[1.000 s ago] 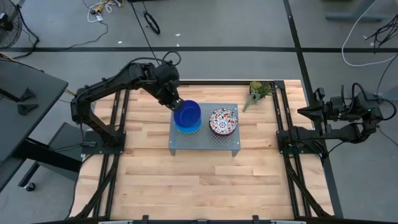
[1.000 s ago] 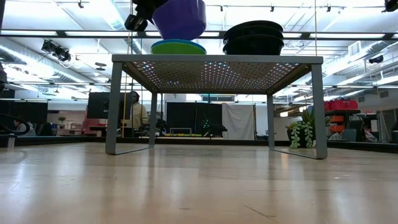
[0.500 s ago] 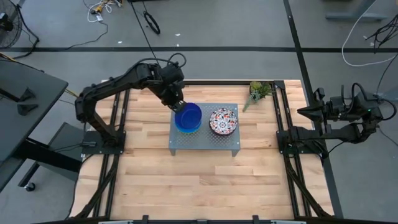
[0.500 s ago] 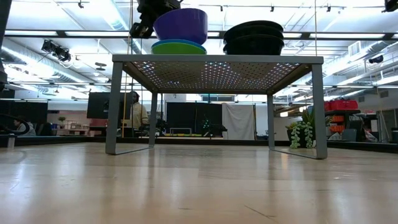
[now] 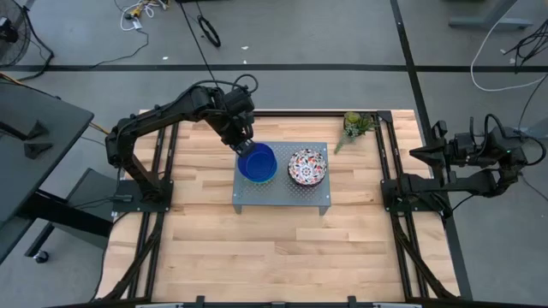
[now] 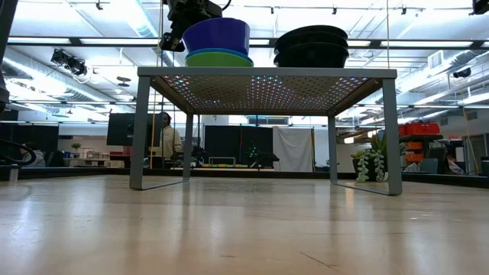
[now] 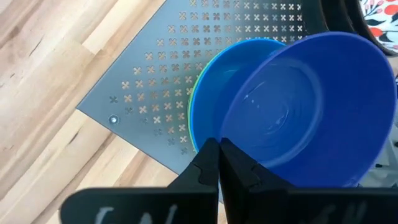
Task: Pick & Place Mini bowls
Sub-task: Stack the dark blue bowl on top of the other light blue bowls on the shelf
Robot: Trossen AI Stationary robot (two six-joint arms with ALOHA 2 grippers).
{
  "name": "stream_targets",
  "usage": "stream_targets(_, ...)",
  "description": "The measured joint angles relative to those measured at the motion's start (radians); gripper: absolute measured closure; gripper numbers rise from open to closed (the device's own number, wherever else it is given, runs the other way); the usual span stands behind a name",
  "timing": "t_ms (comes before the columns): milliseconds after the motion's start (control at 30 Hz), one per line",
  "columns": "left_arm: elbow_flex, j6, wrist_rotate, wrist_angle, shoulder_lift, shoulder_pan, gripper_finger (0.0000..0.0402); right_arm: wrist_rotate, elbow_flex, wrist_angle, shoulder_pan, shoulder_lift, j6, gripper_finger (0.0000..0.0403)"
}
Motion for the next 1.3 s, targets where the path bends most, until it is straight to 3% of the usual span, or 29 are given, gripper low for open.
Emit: stream_targets(1300, 0.000, 0.081, 0.031, 0.017, 0.031, 0.006, 0.0387, 0.000, 0.000, 0.000, 0.000, 0.000, 0.000, 0.0380)
